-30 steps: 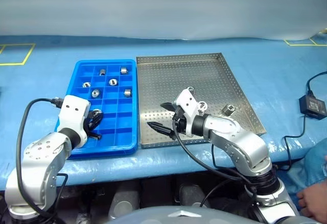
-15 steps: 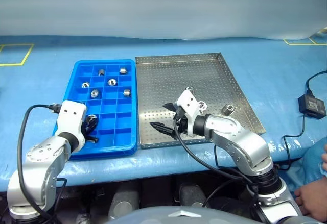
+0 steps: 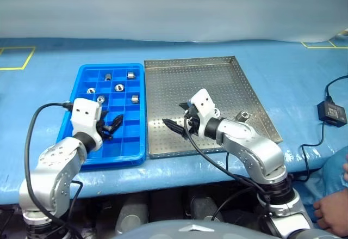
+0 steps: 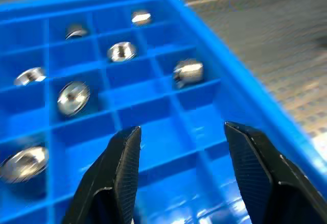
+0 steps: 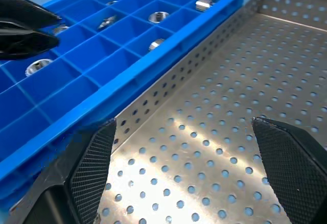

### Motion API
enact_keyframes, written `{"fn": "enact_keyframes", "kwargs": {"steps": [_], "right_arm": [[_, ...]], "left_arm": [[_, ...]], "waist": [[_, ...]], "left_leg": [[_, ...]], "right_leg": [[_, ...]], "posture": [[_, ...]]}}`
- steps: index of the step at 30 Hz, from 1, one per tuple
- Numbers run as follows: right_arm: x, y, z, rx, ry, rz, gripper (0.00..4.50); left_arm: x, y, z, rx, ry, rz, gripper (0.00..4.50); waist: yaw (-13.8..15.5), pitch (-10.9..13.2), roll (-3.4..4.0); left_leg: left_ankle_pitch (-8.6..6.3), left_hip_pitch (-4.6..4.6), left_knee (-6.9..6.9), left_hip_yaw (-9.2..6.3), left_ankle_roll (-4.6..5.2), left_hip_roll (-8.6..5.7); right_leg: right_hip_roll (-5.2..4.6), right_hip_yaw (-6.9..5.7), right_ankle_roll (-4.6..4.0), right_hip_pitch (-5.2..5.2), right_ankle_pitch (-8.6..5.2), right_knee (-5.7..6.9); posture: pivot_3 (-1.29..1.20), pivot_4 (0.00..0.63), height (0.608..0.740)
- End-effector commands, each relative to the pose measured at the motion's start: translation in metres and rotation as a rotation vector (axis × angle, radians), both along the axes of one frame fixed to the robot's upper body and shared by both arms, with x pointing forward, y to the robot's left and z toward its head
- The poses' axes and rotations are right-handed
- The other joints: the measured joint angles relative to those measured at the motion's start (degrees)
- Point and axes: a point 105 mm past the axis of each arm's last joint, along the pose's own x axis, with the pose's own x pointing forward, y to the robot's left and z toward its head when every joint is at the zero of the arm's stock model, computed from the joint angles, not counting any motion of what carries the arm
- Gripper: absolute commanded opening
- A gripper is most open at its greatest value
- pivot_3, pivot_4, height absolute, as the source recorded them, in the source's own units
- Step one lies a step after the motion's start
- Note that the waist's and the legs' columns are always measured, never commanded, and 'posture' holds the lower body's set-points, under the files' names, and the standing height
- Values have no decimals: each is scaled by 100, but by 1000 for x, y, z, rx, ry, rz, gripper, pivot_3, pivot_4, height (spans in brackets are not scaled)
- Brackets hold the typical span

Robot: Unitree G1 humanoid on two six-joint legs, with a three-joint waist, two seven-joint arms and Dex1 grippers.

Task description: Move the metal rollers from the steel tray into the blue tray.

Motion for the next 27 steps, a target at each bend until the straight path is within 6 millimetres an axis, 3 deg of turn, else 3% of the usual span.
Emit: {"fn": "enact_keyframes", "kwargs": {"steps": [1, 6, 11, 18, 27], "right_arm": [[20, 0, 3, -10, -15, -154, 4500], [37, 1, 8, -13, -45, -283, 4500], [60, -22, 7, -40, -52, -461, 4500], [79, -36, 12, 51, -6, -697, 4500], [99, -50, -9, 5, 44, -827, 4500]], "left_arm": [[-2, -18, 9, 7, -57, -111, 2793], [-6, -36, 6, 33, -60, -237, 2793], [-6, -48, -3, 113, -35, -333, 2793], [-1, -60, -6, 101, -39, -371, 2793], [1, -68, -7, 81, -46, -385, 2793]], "waist": [[-47, 0, 1], [-72, 1, 3], [-46, 1, 3], [-116, 3, 7], [-140, 4, 8]], "left_leg": [[0, 1, -2, 0, 0, 0], [0, -1, -5, 2, 0, 2], [0, -2, -2, 3, 1, -2], [0, -4, -12, 4, 0, -1], [-1, -4, -12, 4, 2, 0]], "right_leg": [[1, 0, -2, 0, -1, 1], [11, 2, -5, -6, 0, 3], [4, 3, -1, -3, 2, -3], [16, 2, -2, -12, 1, 1], [8, 3, -2, -7, 2, -3]], "posture": [[27, 150, 740], [42, 150, 740], [45, 150, 740], [28, 150, 740], [16, 150, 740]]}}
